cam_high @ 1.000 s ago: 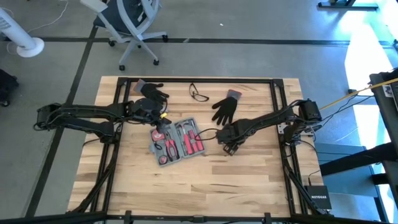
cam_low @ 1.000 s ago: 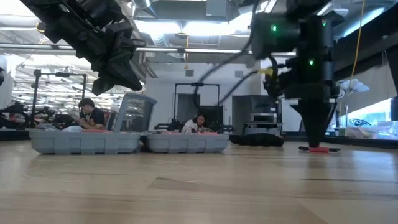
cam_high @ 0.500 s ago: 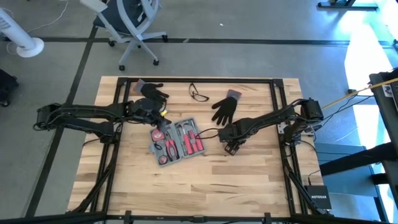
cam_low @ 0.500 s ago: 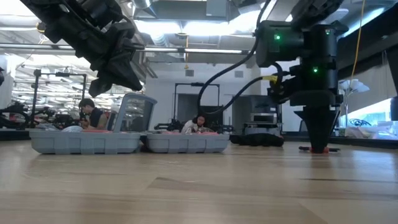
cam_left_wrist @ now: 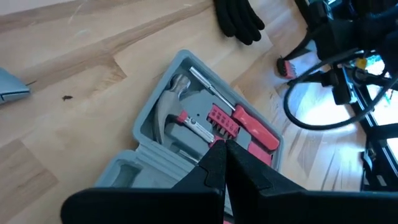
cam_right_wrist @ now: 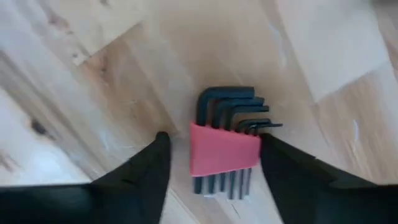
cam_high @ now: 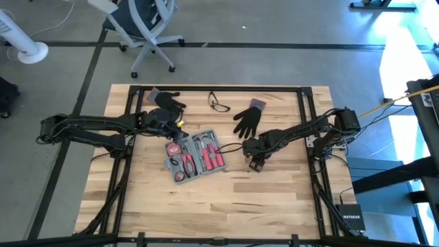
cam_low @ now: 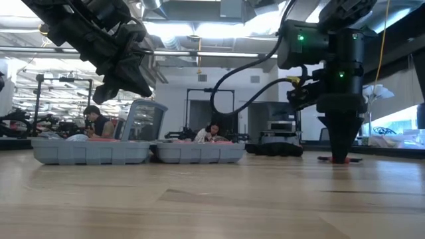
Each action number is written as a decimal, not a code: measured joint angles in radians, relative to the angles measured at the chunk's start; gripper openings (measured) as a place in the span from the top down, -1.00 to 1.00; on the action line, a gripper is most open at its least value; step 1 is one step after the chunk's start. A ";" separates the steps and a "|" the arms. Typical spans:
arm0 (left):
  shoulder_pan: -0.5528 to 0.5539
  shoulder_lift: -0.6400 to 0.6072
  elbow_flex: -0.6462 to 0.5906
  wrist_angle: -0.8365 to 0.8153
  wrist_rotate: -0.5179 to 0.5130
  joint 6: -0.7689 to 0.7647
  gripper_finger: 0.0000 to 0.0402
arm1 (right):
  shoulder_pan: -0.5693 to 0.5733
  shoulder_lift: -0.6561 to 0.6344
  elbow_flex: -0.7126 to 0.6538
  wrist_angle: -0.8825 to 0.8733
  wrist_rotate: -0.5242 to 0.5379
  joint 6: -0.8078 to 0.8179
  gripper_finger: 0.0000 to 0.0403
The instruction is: Prefit tool cases
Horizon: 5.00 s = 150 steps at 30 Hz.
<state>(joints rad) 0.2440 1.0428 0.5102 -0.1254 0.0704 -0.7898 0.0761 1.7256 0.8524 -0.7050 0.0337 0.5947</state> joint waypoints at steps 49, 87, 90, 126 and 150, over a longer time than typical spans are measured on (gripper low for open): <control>-0.039 0.038 0.005 0.001 0.020 0.121 1.00 | 0.002 -0.104 0.118 -0.228 -0.072 0.144 1.00; -0.147 1.143 0.874 0.031 -0.013 0.535 1.00 | 0.002 -0.416 -0.379 0.270 0.020 1.050 1.00; -0.163 1.146 0.872 0.064 -0.029 0.489 1.00 | 0.002 -0.352 -0.375 0.393 0.017 1.051 1.00; -0.269 1.083 0.818 -0.027 -0.057 0.589 1.00 | 0.037 -0.265 -0.315 0.526 -0.022 0.807 1.00; -0.268 1.149 0.822 0.083 -0.038 0.535 1.00 | 0.037 -0.197 -0.318 0.692 0.065 0.782 1.00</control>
<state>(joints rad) -0.0242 2.1918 1.3327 -0.0428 0.0322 -0.2550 0.1127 1.5290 0.5343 -0.0132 0.0986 1.3764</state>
